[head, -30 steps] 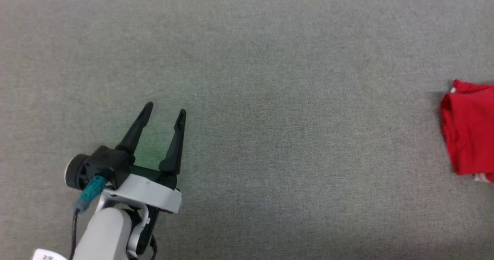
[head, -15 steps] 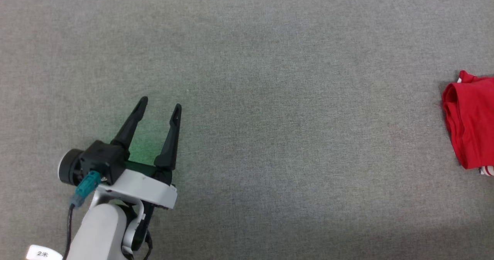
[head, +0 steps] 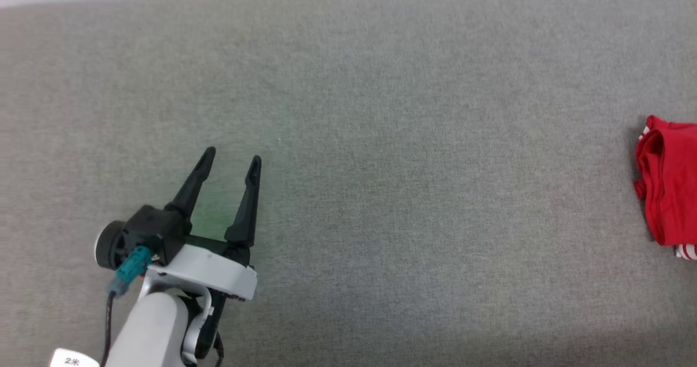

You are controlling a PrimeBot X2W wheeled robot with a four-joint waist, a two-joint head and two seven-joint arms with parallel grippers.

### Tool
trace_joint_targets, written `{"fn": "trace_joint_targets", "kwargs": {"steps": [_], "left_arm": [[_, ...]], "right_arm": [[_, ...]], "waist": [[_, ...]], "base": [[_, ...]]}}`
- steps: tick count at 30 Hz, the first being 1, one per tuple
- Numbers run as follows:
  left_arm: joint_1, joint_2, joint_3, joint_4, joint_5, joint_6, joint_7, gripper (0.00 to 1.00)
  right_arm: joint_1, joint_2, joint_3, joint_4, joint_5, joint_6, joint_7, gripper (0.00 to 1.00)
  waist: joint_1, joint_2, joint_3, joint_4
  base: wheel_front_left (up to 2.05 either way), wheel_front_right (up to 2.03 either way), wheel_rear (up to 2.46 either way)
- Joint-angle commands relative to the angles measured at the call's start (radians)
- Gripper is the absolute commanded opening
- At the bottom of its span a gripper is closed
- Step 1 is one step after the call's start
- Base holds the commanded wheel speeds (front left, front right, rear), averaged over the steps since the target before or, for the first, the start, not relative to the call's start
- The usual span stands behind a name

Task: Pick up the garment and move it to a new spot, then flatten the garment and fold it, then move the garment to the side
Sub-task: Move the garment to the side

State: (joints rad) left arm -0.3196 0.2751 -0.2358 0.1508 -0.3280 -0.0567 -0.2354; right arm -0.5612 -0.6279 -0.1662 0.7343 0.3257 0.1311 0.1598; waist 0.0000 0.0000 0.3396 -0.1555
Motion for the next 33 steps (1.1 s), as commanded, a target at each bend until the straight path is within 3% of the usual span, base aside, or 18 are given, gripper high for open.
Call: {"fn": "trace_joint_targets", "kwargs": {"steps": [1,11,18,25,33], "left_arm": [[0.015,-0.004,0.005,0.008,-0.009,0.003,-0.011,1.00],[0.081,0.009,0.030,0.046,-0.010,-0.021,-0.028,1.00],[0.134,0.025,0.049,0.091,-0.001,-0.013,-0.029,1.00],[0.185,0.019,0.078,0.107,-0.007,0.007,-0.030,1.00],[0.244,0.002,0.119,0.100,-0.018,0.019,-0.030,1.00]], "right_arm": [[0.017,0.017,0.019,0.000,0.009,-0.001,-0.010,1.00],[0.095,0.123,0.217,-0.059,0.036,-0.001,-0.040,1.00],[0.136,0.198,0.318,-0.155,0.084,-0.001,-0.075,1.00],[0.223,0.247,0.291,-0.280,0.119,-0.001,-0.149,1.00],[0.350,0.279,0.212,-0.409,0.075,-0.001,-0.186,1.00]], "waist": [[0.0000,0.0000,-0.050,0.026],[0.0000,0.0000,-0.210,0.078],[0.0000,0.0000,-0.288,0.101],[0.0000,0.0000,-0.329,0.125],[0.0000,0.0000,-0.343,0.147]], "base": [[0.00,0.00,0.00],[0.00,0.00,0.00],[0.00,0.00,0.00],[0.00,0.00,0.00],[0.00,0.00,0.00]]}}
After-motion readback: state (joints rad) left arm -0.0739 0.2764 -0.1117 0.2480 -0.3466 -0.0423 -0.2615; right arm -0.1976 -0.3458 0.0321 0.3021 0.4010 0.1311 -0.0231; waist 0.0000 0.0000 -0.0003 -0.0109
